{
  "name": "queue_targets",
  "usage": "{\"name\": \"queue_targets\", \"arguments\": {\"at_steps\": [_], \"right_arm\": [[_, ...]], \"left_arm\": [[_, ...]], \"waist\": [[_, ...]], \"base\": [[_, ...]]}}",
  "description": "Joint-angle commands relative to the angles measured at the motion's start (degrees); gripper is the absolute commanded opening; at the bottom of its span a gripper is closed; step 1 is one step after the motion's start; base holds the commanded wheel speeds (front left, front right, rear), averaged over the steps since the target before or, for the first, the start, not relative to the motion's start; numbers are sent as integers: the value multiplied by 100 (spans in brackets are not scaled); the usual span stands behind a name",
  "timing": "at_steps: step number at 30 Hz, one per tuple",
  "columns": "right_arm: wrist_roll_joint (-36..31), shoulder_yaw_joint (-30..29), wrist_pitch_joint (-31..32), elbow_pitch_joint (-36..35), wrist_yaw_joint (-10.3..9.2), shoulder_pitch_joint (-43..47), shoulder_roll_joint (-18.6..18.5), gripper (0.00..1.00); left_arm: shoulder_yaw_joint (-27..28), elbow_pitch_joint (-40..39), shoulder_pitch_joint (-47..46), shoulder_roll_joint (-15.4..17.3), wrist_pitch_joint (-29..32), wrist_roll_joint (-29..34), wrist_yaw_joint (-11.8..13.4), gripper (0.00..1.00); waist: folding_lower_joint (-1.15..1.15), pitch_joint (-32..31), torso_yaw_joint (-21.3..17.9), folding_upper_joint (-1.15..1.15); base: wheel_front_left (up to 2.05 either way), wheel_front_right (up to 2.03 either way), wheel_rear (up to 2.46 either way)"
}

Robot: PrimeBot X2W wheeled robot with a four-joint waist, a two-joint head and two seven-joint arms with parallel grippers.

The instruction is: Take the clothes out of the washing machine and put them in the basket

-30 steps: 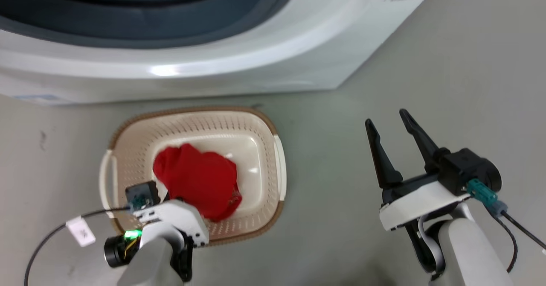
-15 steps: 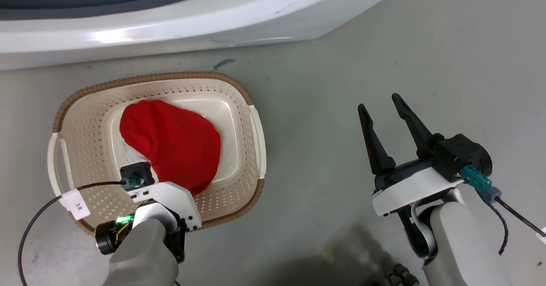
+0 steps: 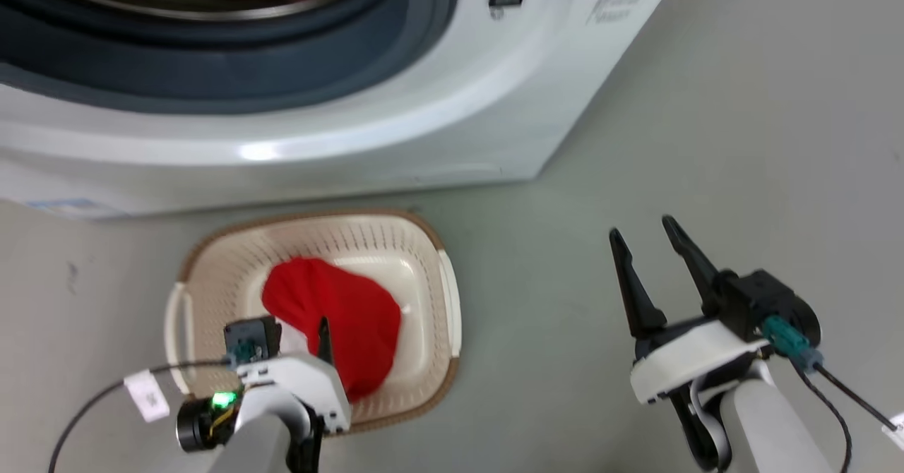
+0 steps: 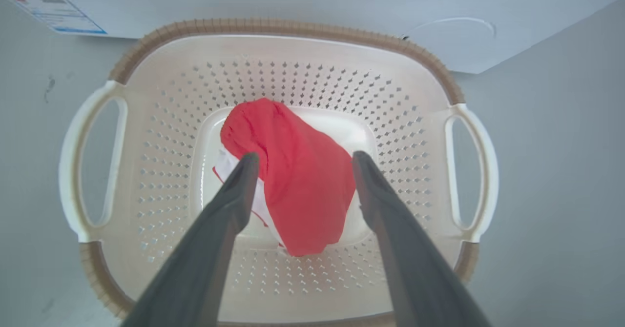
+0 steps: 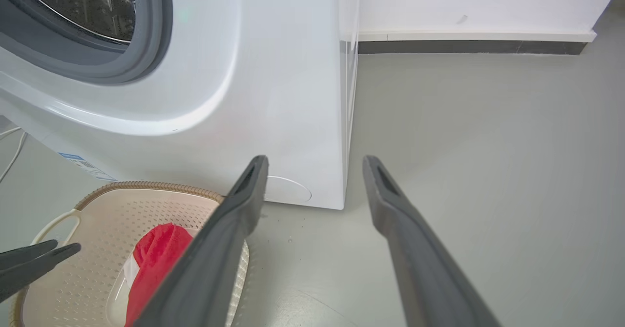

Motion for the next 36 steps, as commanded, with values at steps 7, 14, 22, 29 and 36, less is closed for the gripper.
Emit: {"name": "queue_targets", "arguments": {"at_steps": [7, 14, 22, 29, 36], "right_arm": [[-124, -214, 262, -217, -4, 578, 1, 100], [-161, -324, 504, -549, -4, 927, 0, 100], [-155, -352, 668, -850, -4, 1102, 1, 100], [-115, -278, 737, -1015, -4, 1041, 1, 100], [16, -190, 663, -1022, -4, 893, 1, 100]], "left_arm": [[306, -1789, 1168, -57, -13, 440, 47, 100], [490, -3432, 1723, -88, -14, 725, 93, 100], [440, -4570, 1588, -87, -14, 947, 161, 100], [578, -4588, 828, -56, -14, 1221, 22, 100], [616, -3304, -474, 326, 54, 1259, -272, 100]], "waist": [[0, -1254, 427, 0], [0, -1598, 542, 0], [0, -1703, 541, 0], [0, -1564, 310, 0], [0, -1157, -153, 0]], "base": [[0, 0, 0], [0, 0, 0], [0, 0, 0], [0, 0, 0], [0, 0, 0]]}}
